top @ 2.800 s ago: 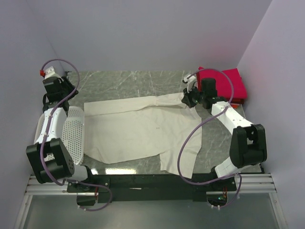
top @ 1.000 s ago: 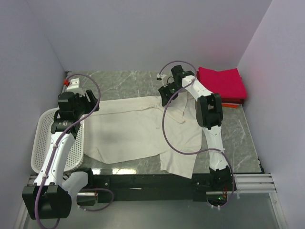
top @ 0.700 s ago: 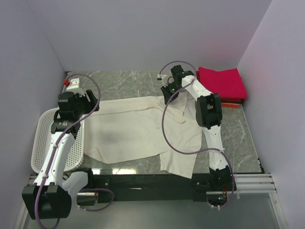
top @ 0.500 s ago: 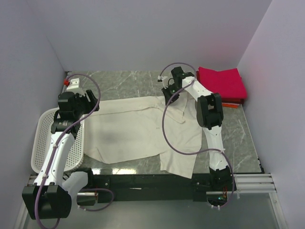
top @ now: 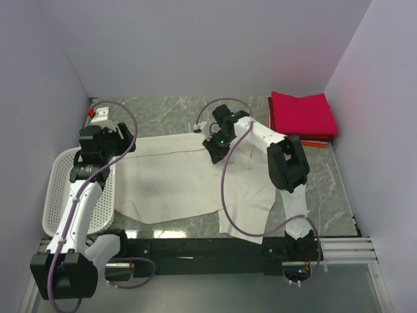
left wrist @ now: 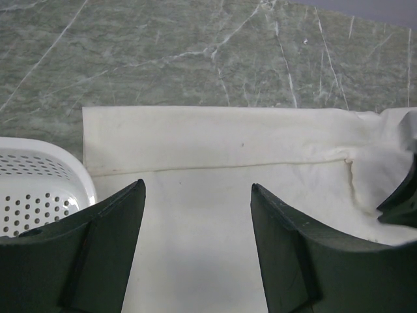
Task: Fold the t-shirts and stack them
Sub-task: Fold the tshirt
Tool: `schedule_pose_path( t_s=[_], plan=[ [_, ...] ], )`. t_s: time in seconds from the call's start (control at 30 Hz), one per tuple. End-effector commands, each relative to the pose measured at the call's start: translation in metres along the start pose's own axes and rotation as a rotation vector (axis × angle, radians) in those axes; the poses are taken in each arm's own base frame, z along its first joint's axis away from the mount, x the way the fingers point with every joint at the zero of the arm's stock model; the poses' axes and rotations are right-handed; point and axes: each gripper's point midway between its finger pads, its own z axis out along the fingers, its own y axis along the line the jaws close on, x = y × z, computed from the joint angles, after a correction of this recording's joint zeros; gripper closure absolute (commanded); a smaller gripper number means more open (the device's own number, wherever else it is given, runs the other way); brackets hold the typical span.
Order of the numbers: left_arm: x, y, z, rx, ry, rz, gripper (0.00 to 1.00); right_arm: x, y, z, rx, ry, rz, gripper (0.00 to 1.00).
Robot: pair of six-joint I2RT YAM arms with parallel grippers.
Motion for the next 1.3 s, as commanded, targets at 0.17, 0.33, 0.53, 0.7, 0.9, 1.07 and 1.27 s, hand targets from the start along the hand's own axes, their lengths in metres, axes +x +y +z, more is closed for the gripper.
schedule_pose_path(
  t_s=[0.17, 0.33, 0.53, 0.7, 0.9, 1.07, 1.27],
  plan=[
    [-0.007, -0.042, 0.011, 0.238, -0.007, 0.006, 0.29, -0.005, 0.021, -0.036, 0.013, -0.034, -0.082, 0.6],
    [-0.019, -0.107, 0.045, 0.406, 0.09, 0.027, 0.29, 0.001, -0.008, -0.102, 0.05, -0.174, -0.05, 0.57],
    [0.006, -0.213, 0.128, 0.626, 0.32, 0.192, 0.31, 0.046, -0.049, -0.146, 0.154, -0.285, -0.01, 0.57],
    [0.064, -0.271, 0.205, 0.64, 0.464, 0.316, 0.31, 0.06, -0.117, -0.148, 0.297, -0.342, 0.346, 0.66],
    [0.099, -0.294, 0.257, 0.65, 0.391, 0.337, 0.31, 0.04, -0.176, -0.14, 0.37, -0.364, 0.559, 0.65],
    [0.123, -0.294, 0.272, 0.669, 0.398, 0.382, 0.32, 0.033, -0.184, -0.135, 0.354, -0.379, 0.576, 0.62],
    [0.143, -0.29, 0.281, 0.675, 0.413, 0.44, 0.32, 0.039, -0.177, -0.129, 0.336, -0.376, 0.565, 0.61]
  ],
)
